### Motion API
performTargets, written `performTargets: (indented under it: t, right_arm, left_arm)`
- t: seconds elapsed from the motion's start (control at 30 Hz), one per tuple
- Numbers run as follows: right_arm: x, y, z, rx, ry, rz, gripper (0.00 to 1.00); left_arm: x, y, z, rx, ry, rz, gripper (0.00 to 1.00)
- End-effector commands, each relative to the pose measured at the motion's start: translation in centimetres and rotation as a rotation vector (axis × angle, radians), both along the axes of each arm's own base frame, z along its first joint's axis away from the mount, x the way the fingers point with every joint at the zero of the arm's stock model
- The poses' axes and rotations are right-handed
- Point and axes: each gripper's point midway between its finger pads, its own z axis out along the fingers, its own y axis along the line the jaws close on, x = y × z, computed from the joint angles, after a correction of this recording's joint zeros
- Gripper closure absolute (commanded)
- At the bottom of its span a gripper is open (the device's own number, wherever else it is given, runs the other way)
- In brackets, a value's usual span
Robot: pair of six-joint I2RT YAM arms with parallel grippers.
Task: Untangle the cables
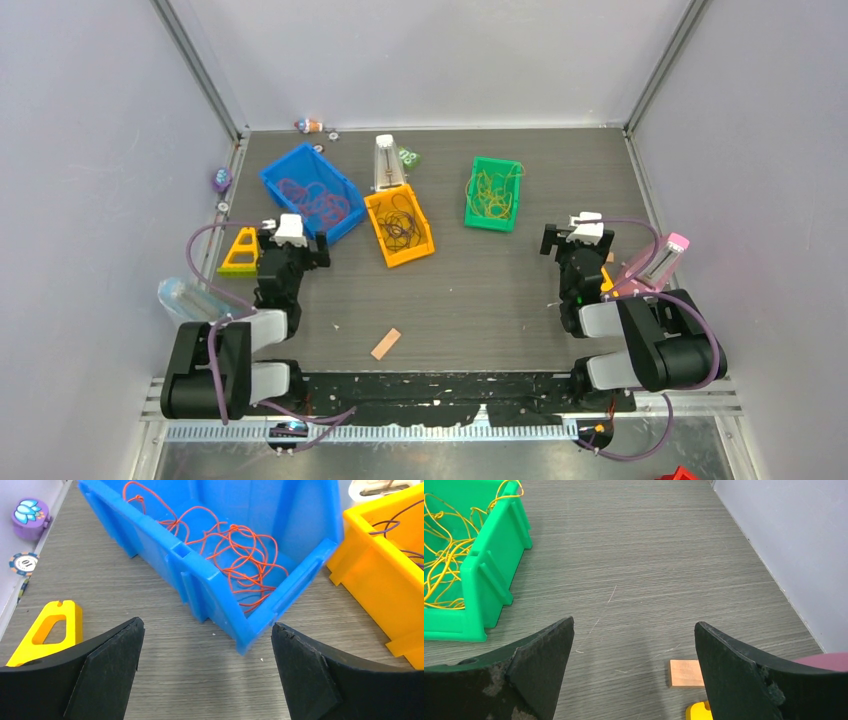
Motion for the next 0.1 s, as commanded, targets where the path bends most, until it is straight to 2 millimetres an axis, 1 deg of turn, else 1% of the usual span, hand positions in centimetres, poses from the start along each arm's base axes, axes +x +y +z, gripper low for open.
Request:
performTargets:
  t: [0.0, 0.07]
  right_arm:
    - [0.78, -0.25, 2.34, 0.020, -0.088, -0.021, 0.05]
    - [0.76, -0.25, 2.31, 0.020, -0.087, -0.021, 0.05]
  left_arm:
    - [1.36, -0.66, 2.91, 0.028, -0.095, -0.055, 0.00]
    - [1.27, -0.67, 2.88, 0.030, -0.094, -0.056, 0.01]
